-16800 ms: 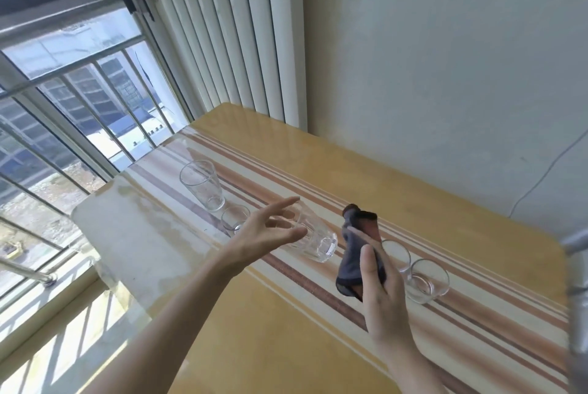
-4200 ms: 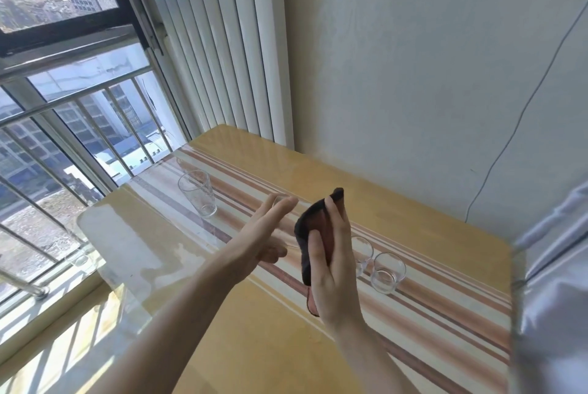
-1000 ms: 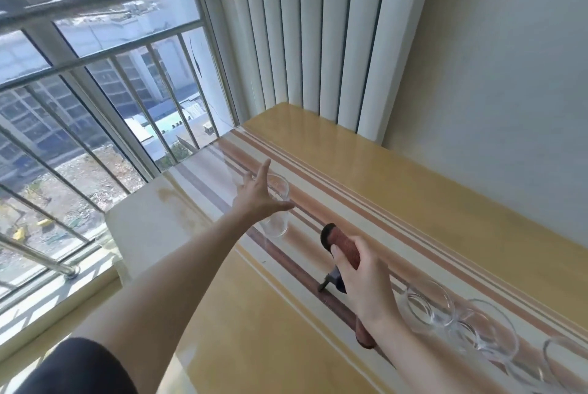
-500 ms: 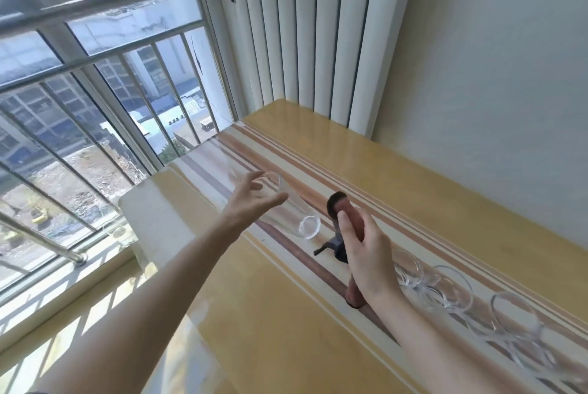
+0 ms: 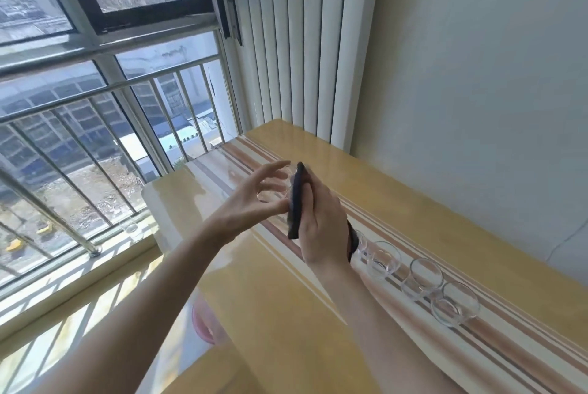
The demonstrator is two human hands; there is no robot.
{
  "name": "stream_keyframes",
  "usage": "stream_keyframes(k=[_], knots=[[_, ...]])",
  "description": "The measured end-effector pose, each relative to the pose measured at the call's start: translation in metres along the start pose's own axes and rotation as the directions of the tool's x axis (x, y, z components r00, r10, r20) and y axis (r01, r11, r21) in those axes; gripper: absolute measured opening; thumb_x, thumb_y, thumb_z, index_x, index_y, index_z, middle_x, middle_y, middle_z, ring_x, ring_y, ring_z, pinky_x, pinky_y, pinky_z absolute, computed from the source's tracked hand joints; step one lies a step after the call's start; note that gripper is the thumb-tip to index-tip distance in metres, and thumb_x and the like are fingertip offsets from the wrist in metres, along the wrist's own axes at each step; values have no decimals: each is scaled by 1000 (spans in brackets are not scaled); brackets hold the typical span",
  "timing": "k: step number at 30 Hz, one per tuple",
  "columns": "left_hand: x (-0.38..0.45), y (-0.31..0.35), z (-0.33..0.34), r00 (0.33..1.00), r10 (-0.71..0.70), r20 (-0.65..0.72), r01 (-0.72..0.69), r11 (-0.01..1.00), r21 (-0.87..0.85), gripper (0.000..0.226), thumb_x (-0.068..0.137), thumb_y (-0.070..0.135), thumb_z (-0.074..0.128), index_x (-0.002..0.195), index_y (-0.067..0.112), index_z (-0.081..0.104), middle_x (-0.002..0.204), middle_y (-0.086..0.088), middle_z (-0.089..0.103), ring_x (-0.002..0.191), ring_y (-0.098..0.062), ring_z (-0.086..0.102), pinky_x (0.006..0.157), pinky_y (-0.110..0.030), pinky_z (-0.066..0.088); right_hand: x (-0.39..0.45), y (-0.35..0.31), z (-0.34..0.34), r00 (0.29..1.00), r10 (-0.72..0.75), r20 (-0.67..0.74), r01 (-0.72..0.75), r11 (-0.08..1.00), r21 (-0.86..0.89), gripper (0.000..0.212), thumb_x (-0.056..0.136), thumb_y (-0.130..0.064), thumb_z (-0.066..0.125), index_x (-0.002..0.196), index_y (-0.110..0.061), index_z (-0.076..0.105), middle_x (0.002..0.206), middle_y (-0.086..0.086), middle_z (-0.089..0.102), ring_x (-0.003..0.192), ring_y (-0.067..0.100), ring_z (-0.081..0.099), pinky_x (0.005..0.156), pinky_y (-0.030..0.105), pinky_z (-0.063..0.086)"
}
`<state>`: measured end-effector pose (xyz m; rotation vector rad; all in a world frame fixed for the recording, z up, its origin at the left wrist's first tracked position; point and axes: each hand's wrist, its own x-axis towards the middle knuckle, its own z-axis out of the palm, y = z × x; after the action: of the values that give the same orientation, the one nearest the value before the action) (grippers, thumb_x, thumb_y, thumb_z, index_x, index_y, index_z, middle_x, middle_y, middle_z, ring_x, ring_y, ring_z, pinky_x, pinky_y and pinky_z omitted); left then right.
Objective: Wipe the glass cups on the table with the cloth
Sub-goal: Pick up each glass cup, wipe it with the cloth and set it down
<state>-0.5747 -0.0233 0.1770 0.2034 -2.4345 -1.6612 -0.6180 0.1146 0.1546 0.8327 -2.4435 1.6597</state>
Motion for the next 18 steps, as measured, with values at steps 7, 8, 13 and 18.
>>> stream_keyframes(k=[7, 8, 13, 18], knots=[[-15, 22, -3, 1000, 0, 4, 0, 996, -90, 79, 49, 74, 72, 119, 45, 52, 125, 1, 56, 107, -9, 61, 83, -30, 56, 0, 2, -41, 984, -41, 172, 69, 985, -158, 48, 89, -60, 26, 124, -39, 51, 98, -3, 72, 85, 23, 66, 56, 28, 43], [-16, 21, -3, 1000, -12, -5, 12, 994, -105, 76, 49, 73, 72, 118, 46, 53, 124, 2, 57, 108, -8, 61, 84, -32, 56, 0, 4, -46, 977, -25, 213, 61, 984, -166, 49, 87, -61, 28, 125, -40, 50, 97, -2, 72, 85, 24, 66, 60, 30, 47], [-19, 20, -5, 993, -84, -78, 71, 984, -164, 52, 59, 58, 71, 107, 49, 57, 120, 3, 61, 110, -18, 61, 98, -52, 47, -10, 20, -61, 954, 47, 297, -46, 999, -12, 47, 85, -57, 49, 126, -35, 55, 109, -4, 71, 97, 20, 66, 82, 37, 55], [-19, 26, -6, 990, -97, -103, 71, 970, -234, 84, 40, 75, 75, 114, 41, 55, 124, -3, 58, 109, -19, 62, 87, -39, 54, -24, 22, -63, 914, 240, 328, -356, 862, 361, 36, 79, -50, 65, 111, -33, 61, 87, -11, 66, 81, 23, 66, 68, 38, 55]])
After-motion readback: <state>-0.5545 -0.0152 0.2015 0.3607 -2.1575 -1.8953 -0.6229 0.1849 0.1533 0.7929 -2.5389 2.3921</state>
